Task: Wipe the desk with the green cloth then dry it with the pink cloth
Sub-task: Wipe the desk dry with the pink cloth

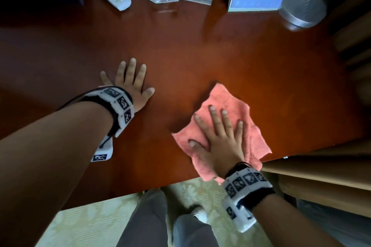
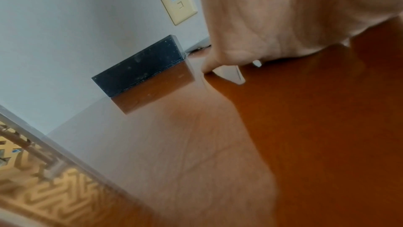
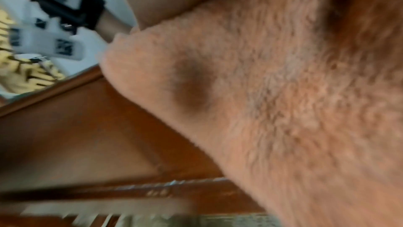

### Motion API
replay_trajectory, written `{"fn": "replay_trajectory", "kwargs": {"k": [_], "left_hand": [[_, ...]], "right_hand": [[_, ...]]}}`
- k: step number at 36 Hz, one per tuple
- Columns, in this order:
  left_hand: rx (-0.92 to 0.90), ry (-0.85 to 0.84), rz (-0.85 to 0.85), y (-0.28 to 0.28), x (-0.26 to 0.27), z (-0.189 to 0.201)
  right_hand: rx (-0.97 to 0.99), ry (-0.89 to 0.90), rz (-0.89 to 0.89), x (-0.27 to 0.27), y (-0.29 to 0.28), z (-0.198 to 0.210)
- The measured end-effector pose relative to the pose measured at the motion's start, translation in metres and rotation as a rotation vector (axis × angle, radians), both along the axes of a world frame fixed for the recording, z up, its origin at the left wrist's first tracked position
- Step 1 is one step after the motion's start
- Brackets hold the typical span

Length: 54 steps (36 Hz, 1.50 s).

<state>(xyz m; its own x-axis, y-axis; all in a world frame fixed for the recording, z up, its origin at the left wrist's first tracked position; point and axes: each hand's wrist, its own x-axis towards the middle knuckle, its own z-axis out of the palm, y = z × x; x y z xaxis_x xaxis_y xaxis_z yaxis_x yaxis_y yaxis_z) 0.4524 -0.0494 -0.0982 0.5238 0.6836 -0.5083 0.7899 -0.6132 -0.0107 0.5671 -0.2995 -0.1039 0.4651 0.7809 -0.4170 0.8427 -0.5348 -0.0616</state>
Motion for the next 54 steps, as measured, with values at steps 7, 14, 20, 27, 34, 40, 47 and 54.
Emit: {"fn": "replay_trajectory", "kwargs": {"k": [7,14,20,27,34,40,47,54], "left_hand": [[-0.033,0.098,-0.012,0.002,0.006,0.009],[0.182,0.083,-0.187,0.031,0.038,0.044],[0.115,-0.017,-0.198,0.057,0.073,0.041],[-0.026,-0.025,-0.12,0.056,0.098,0.019],[-0.069,0.011,-0.028,0.049,0.11,0.006],[-0.074,0.057,-0.017,0.05,0.112,0.007],[-0.089,0.057,-0.018,0.052,0.113,0.008],[-0.062,0.038,-0.006,0.054,0.112,-0.002]], "right_hand": [[-0.028,0.047,-0.102,0.022,0.005,0.006],[-0.079,0.127,-0.101,0.025,0.007,0.012],[-0.162,0.219,-0.08,0.036,0.019,0.019],[-0.148,0.248,-0.08,0.059,0.046,0.02],[-0.114,0.22,-0.078,0.082,0.077,0.013],[-0.102,0.213,-0.077,0.101,0.111,0.014],[-0.102,0.182,-0.189,0.127,0.178,0.015],[-0.057,0.128,-0.214,0.162,0.246,0.011]]}}
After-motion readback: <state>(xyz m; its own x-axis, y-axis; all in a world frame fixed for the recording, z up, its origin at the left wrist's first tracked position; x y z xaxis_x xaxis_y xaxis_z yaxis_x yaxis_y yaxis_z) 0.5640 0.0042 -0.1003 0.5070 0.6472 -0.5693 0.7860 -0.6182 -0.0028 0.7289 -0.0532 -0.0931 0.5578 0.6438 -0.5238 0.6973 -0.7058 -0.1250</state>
